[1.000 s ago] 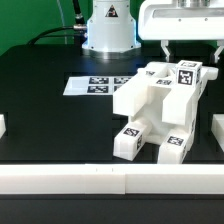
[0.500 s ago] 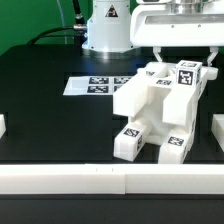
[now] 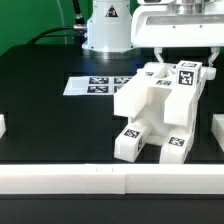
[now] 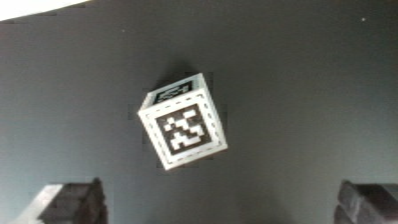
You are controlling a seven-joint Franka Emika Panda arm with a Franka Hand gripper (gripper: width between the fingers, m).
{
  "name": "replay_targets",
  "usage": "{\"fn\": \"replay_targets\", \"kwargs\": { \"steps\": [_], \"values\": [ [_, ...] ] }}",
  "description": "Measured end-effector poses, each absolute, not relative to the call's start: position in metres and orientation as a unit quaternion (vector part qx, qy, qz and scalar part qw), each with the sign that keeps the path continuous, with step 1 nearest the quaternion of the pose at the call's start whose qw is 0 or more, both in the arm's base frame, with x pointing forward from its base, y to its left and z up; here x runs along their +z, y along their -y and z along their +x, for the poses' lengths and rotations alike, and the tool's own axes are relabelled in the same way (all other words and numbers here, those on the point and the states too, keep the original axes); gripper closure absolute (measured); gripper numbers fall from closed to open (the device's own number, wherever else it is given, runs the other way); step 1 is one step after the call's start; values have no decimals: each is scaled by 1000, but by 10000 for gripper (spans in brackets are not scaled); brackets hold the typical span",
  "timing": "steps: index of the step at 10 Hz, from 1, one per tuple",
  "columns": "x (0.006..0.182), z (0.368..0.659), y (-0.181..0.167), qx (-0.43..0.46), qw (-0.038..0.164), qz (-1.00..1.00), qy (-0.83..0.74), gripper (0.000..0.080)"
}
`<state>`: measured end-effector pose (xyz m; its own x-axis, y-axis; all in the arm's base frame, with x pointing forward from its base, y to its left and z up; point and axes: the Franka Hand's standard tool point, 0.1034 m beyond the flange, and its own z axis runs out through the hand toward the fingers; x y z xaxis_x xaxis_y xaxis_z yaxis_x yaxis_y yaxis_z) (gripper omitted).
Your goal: Assemble chair
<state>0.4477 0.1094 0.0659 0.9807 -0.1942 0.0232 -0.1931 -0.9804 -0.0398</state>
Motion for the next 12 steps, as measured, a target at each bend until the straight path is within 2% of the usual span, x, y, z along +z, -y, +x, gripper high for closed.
{"fn": "replay_targets", "kwargs": {
  "steps": [4,8,12],
  "values": [
    [66,469,-98,-20,18,-998,-64,150],
    [66,469,-98,-21,18,-998,-63,150],
    [49,469,-100,-12,11,-999,-49,150]
  ]
}}
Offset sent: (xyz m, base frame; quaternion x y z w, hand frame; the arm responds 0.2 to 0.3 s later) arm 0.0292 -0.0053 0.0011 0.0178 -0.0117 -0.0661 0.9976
